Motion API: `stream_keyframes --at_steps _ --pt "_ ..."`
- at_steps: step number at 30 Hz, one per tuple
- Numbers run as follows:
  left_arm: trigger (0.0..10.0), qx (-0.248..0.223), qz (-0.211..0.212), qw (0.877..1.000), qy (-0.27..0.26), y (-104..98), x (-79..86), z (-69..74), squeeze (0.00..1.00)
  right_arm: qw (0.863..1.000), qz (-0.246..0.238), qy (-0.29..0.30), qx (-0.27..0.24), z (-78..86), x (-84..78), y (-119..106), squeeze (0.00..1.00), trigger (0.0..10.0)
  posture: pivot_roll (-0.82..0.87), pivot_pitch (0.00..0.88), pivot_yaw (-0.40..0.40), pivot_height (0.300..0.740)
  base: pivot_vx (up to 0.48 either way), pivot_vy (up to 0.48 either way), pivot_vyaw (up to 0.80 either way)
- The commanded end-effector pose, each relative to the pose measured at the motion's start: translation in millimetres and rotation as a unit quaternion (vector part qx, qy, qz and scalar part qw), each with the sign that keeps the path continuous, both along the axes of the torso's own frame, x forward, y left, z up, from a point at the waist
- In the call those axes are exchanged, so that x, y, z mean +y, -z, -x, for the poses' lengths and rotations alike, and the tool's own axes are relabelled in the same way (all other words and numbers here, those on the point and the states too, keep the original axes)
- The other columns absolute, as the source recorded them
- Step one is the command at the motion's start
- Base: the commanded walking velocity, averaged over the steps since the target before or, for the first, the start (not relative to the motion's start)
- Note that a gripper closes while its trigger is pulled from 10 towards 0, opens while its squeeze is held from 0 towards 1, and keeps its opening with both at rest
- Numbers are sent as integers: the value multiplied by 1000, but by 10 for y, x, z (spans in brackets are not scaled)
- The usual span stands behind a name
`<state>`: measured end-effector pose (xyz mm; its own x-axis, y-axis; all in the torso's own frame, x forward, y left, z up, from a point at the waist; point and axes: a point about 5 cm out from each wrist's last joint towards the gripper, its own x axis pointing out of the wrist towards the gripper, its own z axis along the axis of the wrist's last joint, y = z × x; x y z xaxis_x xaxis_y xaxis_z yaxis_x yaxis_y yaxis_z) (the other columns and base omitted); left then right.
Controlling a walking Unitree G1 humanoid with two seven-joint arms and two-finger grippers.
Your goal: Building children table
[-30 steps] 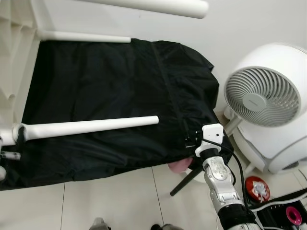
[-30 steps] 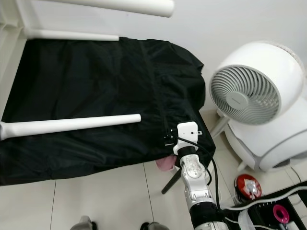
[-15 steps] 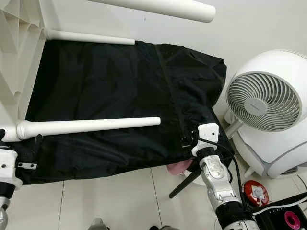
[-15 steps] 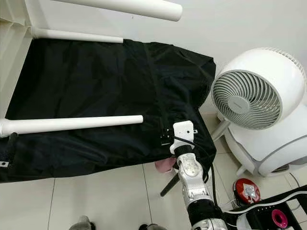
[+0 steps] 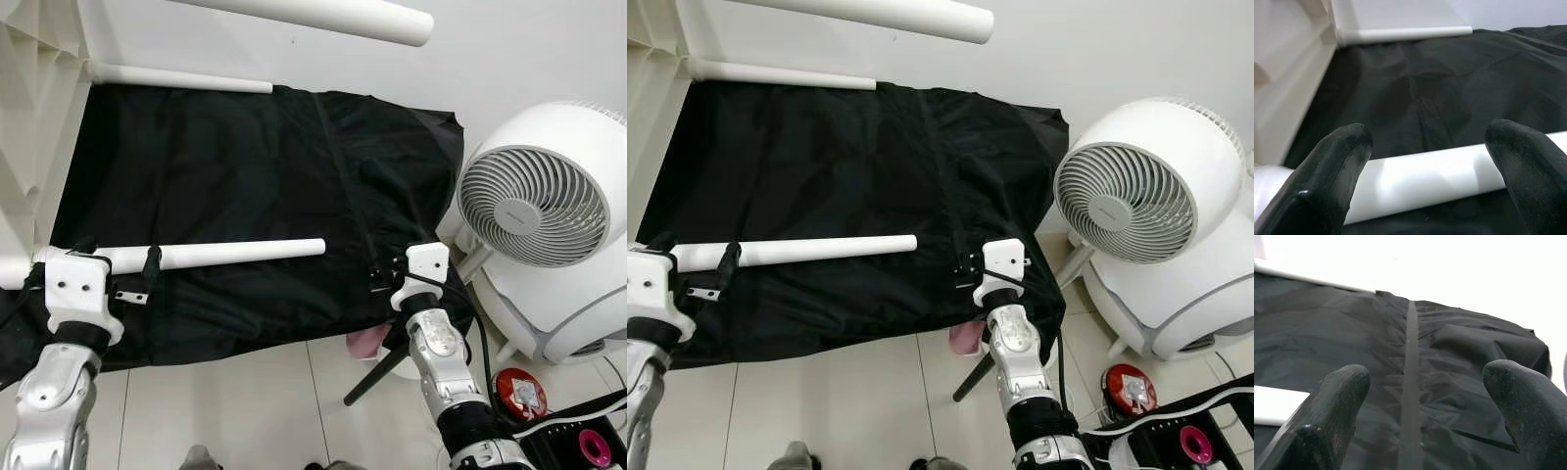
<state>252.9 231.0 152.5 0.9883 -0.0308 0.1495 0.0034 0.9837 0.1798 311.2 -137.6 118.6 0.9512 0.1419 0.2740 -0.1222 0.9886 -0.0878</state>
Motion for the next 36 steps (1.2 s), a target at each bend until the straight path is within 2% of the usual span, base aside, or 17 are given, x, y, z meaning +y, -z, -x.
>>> stream_keyframes --at_steps 1,2,3,4,5,9,10,14,15,16,17,18,19,22,26,31,36 --pt "10000 13 13 999 -43 71 13 -11 0 1000 -3 8 9 2 -47 28 0 10000 122 52 -100 740 0 0 0" --pt "10000 16 30 999 -33 75 -16 -75 0 1000 -12 5 8 4 -53 19 996 10000 114 52 -96 740 0 0 0" --pt "10000 16 44 998 -41 70 -24 -129 0 1000 -19 6 7 4 -61 13 1000 10000 108 51 -92 740 0 0 0" --pt "10000 16 44 998 -41 70 -24 -129 0 1000 -19 6 7 4 -61 13 1000 10000 108 51 -92 740 0 0 0" --pt "10000 12 72 996 -46 60 -57 -200 0 1000 -27 8 4 7 -74 3 1000 10000 103 50 -88 740 0 0 0" --pt "10000 10 81 996 -38 59 -88 -227 0 999 -29 12 3 8 -80 0 1000 10000 96 47 -84 740 0 0 0" --pt "10000 10 80 996 -25 60 -113 -242 1000 999 -30 16 3 8 -84 0 1000 10000 92 43 -81 740 0 0 0" --pt "10000 -1 73 997 3 39 -174 -264 1000 999 -31 24 4 7 -96 2 1000 10000 92 41 -81 740 0 0 0" --pt "10000 -4 72 997 5 33 -182 -268 1000 999 -31 25 4 6 -98 2 0 10000 92 41 -81 740 0 0 0" --pt "10000 20 62 998 -17 77 -184 -288 1000 999 -32 29 7 7 -108 7 0 10000 91 36 -75 740 0 0 0" --pt "10000 37 64 996 -53 108 -171 -308 769 999 -36 31 9 9 -118 9 0 10000 91 36 -75 740 0 0 0" --pt "10000 37 64 996 -53 108 -171 -308 769 999 -36 31 9 9 -118 9 0 10000 91 36 -75 740 0 0 0" --pt "10000 47 59 995 -69 118 -181 -318 0 999 -39 34 10 9 -130 6 0 10000 91 36 -75 740 0 0 0" --pt "10000 66 58 993 -78 133 -202 -345 0 998 -47 41 12 2 -149 0 0 10000 92 29 -72 740 0 0 0" --pt "10000 82 66 993 -56 143 -235 -382 0 997 -52 47 14 -14 -161 -10 0 10000 93 23 -69 740 0 0 0" --pt "10000 68 77 994 -28 115 -272 -400 0 997 -47 63 19 -52 -155 -24 0 10000 95 18 -69 740 0 0 0" --pt "10000 41 62 997 -14 72 -296 -381 0 997 -43 69 16 -67 -129 -47 0 10000 92 8 -70 740 0 0 0"
